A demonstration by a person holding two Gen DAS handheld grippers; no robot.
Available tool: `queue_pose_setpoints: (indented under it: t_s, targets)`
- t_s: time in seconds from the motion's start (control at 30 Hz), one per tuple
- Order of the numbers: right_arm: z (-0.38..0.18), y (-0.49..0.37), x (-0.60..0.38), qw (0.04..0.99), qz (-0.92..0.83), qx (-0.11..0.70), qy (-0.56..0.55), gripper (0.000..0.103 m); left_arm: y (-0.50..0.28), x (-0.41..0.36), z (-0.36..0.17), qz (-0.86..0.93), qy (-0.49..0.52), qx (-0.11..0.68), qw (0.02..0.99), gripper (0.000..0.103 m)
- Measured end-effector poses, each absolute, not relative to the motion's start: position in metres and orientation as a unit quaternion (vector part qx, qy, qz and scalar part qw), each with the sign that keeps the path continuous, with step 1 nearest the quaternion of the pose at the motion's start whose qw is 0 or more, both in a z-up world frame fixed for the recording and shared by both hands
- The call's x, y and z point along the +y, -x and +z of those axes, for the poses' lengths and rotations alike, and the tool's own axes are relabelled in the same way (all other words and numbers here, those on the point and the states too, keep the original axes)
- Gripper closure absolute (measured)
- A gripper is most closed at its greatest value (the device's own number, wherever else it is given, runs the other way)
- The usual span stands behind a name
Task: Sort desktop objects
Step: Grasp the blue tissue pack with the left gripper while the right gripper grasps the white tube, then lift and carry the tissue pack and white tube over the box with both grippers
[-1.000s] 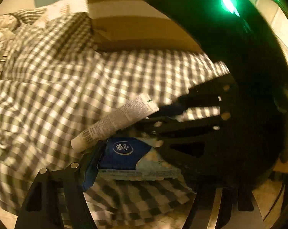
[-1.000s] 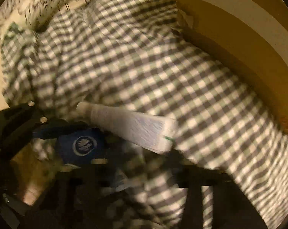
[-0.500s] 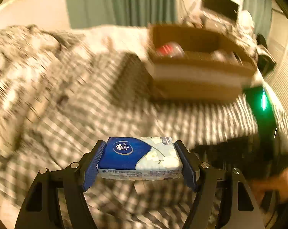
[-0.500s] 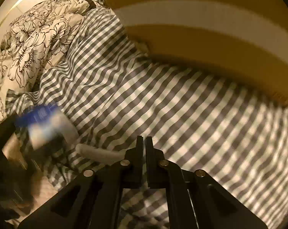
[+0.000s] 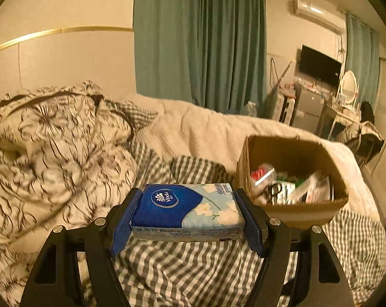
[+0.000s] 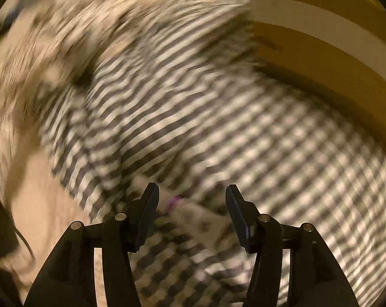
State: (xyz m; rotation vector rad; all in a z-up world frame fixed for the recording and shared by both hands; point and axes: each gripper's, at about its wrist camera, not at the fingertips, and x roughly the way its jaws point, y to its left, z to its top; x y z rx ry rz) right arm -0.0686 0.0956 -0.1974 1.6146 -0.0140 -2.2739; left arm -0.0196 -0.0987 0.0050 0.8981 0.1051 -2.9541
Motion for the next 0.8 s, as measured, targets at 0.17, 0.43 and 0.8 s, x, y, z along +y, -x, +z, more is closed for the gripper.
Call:
queue_pose_setpoints:
  t_s: [0.17, 0.43, 0.8]
  targets:
    - [-0.226, 0.07, 0.053, 0.171, -0.773, 0.098, -0.603, 0.047, 0.017, -0.097, 0.024, -0.961, -0.273, 0.037, 0.019, 0.029]
    - [-0.231, 0.082, 0.039, 0.103, -0.792, 0.122, -0.589, 0.09, 0.01, -0.075, 0.044, -0.968, -0.251, 0.029, 0.002, 0.029]
    - [-0.134, 0.072, 0.089, 0.041, -0.911, 0.012, -0.41, 0.09, 0.0, -0.043, 0.077, -0.983, -0.181, 0.015, -0.003, 0.029]
